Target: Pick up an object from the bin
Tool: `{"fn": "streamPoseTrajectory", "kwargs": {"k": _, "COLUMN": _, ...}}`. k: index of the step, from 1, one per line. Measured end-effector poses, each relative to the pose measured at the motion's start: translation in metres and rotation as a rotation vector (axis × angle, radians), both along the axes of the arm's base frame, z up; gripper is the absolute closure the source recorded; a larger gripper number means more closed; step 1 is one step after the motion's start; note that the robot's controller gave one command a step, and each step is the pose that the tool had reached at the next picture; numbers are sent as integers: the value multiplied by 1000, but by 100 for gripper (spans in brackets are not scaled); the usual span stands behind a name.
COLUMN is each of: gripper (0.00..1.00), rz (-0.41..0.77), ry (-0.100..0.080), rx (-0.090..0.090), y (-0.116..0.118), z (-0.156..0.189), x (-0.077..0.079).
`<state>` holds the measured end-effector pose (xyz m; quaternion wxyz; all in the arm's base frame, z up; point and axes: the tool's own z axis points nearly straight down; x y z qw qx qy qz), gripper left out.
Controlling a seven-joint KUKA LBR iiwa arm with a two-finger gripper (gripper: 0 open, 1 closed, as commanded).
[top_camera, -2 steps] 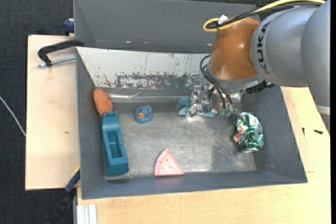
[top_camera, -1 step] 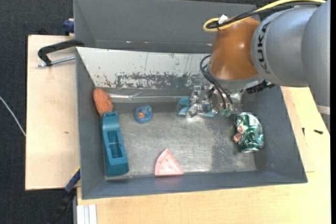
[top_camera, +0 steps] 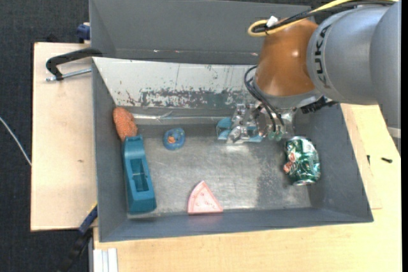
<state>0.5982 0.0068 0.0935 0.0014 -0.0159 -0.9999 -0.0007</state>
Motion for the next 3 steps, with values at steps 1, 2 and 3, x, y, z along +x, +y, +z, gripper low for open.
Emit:
{"fn": "streamPoseTrajectory", "kwargs": {"k": 1, "gripper": 100, "rz": 0, "ry": 0, "rx": 0, "y": 0, "z": 20, "x": 0}}
{"fn": "streamPoseTrajectory", "kwargs": {"k": 2, "gripper": 100, "rz": 0, "ry": -4, "rx": 0, "y": 0, "z": 36, "x": 1}}
{"fn": "streamPoseTrajectory", "kwargs": {"k": 3, "gripper": 100, "rz": 0, "ry": -2, "rx": 0, "y": 0, "z": 55, "x": 0}}
